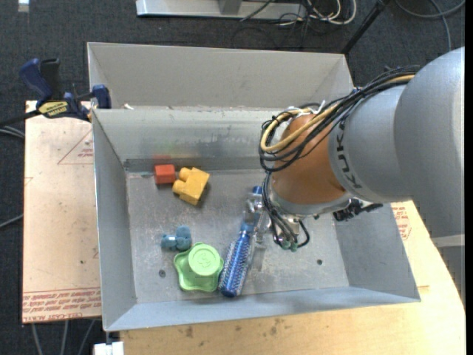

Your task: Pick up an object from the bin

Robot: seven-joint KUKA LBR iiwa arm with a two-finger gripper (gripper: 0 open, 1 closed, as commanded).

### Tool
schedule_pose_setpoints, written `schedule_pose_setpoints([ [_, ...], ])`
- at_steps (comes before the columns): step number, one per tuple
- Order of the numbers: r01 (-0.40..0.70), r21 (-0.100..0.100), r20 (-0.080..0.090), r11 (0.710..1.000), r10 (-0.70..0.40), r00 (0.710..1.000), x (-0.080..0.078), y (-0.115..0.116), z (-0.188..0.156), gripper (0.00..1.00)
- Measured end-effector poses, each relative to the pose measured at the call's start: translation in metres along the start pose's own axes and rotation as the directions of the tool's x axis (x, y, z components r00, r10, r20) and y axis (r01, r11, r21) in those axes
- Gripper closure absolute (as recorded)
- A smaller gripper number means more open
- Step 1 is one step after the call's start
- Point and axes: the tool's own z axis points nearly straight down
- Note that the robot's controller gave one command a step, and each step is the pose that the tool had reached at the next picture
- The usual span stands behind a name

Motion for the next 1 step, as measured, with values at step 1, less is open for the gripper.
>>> schedule_pose_setpoints([
  [1,-0.453,0.0,0.001,0.892,0.453,0.892,-0.0176,-0.0367,-0.0909,0.0],
])
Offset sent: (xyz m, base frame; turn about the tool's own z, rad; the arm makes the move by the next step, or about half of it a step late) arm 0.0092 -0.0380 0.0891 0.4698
